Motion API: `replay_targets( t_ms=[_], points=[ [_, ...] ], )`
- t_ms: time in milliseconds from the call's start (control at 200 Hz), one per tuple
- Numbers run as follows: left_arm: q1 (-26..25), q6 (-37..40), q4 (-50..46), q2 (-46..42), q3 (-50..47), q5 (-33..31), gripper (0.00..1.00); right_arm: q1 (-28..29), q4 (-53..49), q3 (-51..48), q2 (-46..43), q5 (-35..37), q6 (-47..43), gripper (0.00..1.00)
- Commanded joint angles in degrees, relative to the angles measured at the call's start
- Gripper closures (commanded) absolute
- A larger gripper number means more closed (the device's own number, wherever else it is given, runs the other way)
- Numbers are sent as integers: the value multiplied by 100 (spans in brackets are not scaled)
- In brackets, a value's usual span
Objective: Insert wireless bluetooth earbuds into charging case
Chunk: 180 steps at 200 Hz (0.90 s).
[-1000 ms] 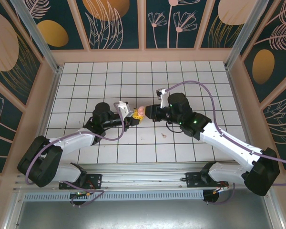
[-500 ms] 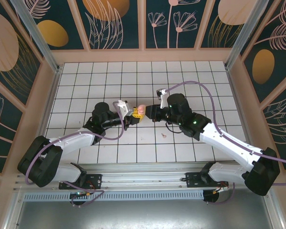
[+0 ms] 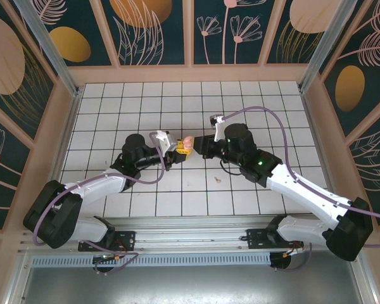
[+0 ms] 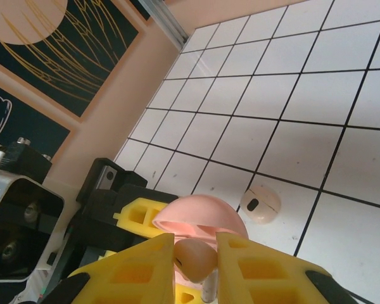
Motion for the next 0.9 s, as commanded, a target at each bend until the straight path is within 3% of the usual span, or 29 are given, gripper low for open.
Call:
replay_targets(
  t_ms=[0, 896],
  points=[
    [-37, -86, 97, -12, 162, 106, 83, 52, 301, 132, 40, 175, -92, 79],
    [-38, -678, 426, -64, 283, -46, 83, 248, 219, -127, 12, 463, -74, 79]
  ],
)
